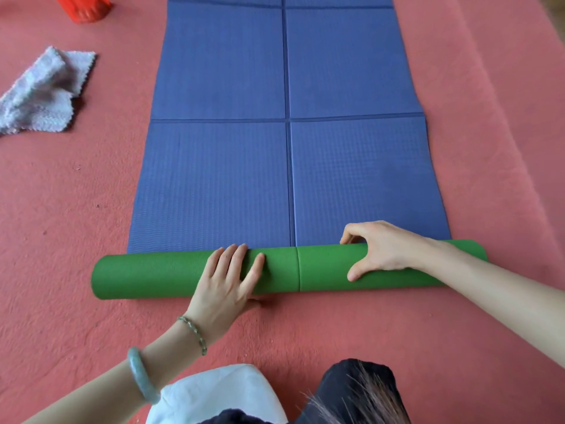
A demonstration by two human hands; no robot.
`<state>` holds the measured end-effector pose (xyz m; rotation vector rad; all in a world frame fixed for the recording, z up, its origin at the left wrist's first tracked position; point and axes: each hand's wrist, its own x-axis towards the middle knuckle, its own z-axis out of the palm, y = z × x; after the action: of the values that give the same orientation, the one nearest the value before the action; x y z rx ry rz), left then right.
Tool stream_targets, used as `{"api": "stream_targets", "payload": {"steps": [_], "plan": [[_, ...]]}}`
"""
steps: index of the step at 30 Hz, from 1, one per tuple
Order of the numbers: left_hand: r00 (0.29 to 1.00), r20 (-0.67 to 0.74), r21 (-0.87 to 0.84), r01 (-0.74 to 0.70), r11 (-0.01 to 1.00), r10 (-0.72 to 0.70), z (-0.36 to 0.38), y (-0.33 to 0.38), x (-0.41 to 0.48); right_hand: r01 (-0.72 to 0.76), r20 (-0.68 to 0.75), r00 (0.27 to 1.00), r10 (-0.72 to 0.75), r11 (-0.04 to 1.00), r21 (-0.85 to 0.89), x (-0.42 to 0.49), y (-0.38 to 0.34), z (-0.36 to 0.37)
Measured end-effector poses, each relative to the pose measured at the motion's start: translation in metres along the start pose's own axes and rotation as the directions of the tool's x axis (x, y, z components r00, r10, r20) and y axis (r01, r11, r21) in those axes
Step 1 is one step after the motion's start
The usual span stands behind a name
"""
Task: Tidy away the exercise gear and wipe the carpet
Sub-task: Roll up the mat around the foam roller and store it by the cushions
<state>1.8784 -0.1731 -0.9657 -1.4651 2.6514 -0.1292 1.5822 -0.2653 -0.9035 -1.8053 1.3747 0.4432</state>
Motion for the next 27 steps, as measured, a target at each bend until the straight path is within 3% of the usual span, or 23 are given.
{"api": "stream_targets", "payload": {"steps": [3,6,9,12,15,20,24,27], "plan": [[1.0,-0.008,-0.008,-0.022,1.0,0.022,-0.002,-0.015,0.02,0.052,-0.109,0.992,-0.061,0.995,-0.087,-0.003,-0.005,-0.005],[0.993,0.096,-0.066,-0.056,0.996,0.063,-0.007,-0.034,0.042,0.119,-0.239,0.955,-0.176,0.965,-0.234,-0.011,-0.017,0.0],[0.972,0.22,-0.165,-0.046,0.985,0.082,-0.016,-0.045,0.061,0.031,-0.225,0.961,-0.163,0.867,-0.498,-0.016,-0.023,0.02],[0.945,0.318,-0.294,0.029,0.955,0.069,-0.02,-0.051,0.071,-0.033,-0.233,0.964,-0.13,0.809,-0.587,-0.012,-0.017,0.045],[0.981,0.176,-0.292,-0.027,0.956,0.081,-0.021,-0.053,0.065,-0.053,-0.305,0.938,-0.165,0.801,-0.596,0.001,-0.011,0.046],[0.992,-0.126,-0.098,0.011,0.995,-0.023,-0.004,-0.05,0.026,0.025,-0.222,0.96,-0.171,0.842,-0.539,0.019,-0.008,0.017],[0.987,-0.136,-0.056,0.08,0.995,-0.087,0.004,-0.054,0.032,0.041,-0.123,0.987,-0.104,0.903,-0.429,0.033,-0.012,-0.002],[0.991,-0.104,-0.075,0.082,0.994,-0.09,0.001,-0.065,0.052,0.013,-0.131,0.989,-0.07,0.919,-0.395,0.037,-0.015,-0.013]]}}
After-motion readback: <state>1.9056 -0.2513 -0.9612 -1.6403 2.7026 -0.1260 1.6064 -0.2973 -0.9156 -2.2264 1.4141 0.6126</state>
